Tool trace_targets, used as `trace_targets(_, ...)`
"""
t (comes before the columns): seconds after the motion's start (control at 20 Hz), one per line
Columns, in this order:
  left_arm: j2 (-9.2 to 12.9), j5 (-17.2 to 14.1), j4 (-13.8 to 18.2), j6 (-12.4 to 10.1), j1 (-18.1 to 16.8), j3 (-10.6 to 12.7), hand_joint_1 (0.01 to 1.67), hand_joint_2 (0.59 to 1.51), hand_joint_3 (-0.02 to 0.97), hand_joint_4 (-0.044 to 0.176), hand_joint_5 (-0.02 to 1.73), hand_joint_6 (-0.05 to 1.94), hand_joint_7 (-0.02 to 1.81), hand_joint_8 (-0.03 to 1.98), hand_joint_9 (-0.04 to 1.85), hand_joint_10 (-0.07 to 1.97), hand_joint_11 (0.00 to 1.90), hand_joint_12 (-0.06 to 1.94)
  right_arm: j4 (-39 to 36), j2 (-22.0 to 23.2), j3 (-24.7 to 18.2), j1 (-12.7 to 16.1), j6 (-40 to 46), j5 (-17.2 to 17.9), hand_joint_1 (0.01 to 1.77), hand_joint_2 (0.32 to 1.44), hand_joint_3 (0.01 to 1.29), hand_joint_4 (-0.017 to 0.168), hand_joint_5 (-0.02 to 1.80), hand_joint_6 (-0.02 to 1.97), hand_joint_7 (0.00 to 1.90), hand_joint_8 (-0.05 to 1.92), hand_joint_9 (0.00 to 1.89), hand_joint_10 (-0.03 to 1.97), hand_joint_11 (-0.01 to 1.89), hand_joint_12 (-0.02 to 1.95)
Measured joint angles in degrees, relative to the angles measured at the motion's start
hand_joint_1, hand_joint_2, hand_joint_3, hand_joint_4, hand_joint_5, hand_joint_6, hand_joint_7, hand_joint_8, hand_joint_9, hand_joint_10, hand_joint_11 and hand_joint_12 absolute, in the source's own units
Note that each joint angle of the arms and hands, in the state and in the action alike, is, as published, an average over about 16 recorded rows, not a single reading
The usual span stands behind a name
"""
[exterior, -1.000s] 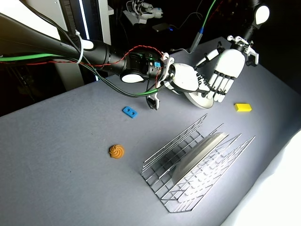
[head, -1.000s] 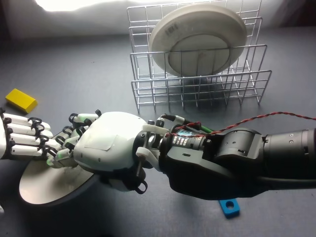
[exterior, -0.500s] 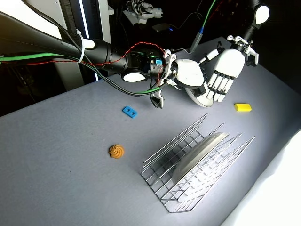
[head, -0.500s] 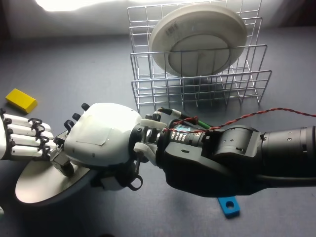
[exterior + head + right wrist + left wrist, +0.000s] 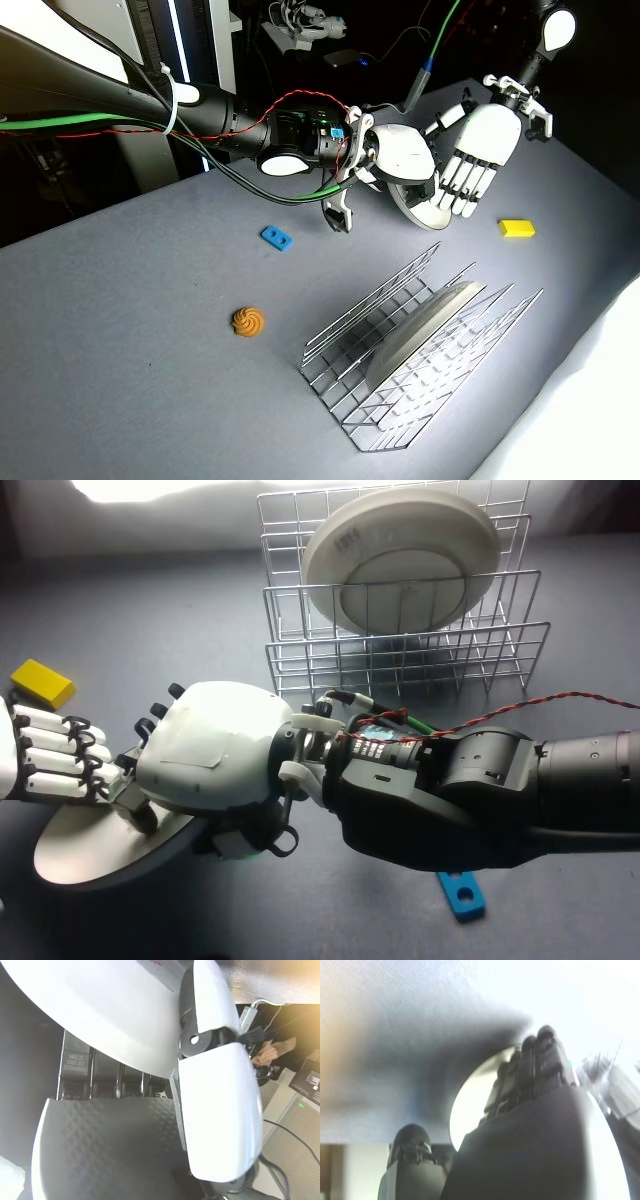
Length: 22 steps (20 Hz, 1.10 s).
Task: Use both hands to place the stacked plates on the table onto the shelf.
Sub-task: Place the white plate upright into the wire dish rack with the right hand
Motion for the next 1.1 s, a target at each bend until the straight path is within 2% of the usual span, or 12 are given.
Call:
trace_targets(0.2, 1.1, -0.8, 0.8, -0.7, -2.2, -0.4, 0.02, 1.051, 0.001, -0.004, 0.00, 0.00, 0.00, 0.00, 0.02, 0.01, 0.02, 0.00, 0.0, 0.3, 0.0, 0.1, 0.0, 0.0, 1.25, 0.99, 0.01, 0.007, 0.77, 0.80, 0.86, 0.92, 0.98, 1.03, 0.89, 1.26)
trace_targets(0.4, 2.1, -2.0, 1.3, -1.6, -4.1, -0.5, 0.02, 1.053, 0.000, -0.002, 0.00, 0.01, 0.01, 0.01, 0.02, 0.01, 0.02, 0.00, 0.2, 1.2, -0.6, 0.4, 0.1, -0.3, 1.25, 0.98, 0.01, 0.006, 0.77, 0.81, 0.87, 0.91, 0.99, 1.14, 0.90, 1.25)
trace_targets(0.75, 3.3, -3.8, 1.5, -2.8, -6.3, 0.1, 0.02, 1.054, 0.000, -0.002, 0.01, 0.02, 0.02, 0.01, 0.02, 0.01, 0.02, 0.00, 1.8, 5.5, -4.4, 2.2, 0.4, -2.0, 1.27, 0.99, 0.01, 0.001, 0.80, 0.88, 0.90, 0.92, 1.00, 1.12, 0.90, 1.24)
trace_targets(1.1, 3.6, -4.8, 1.7, -3.5, -7.1, 1.1, 0.02, 1.054, 0.000, -0.002, 0.01, 0.02, 0.01, 0.01, 0.01, 0.01, 0.02, 0.00, 4.7, 13.0, -12.0, 6.3, 0.2, -4.5, 1.32, 1.00, 0.01, -0.004, 0.83, 0.96, 0.93, 0.95, 1.02, 1.11, 0.90, 1.25)
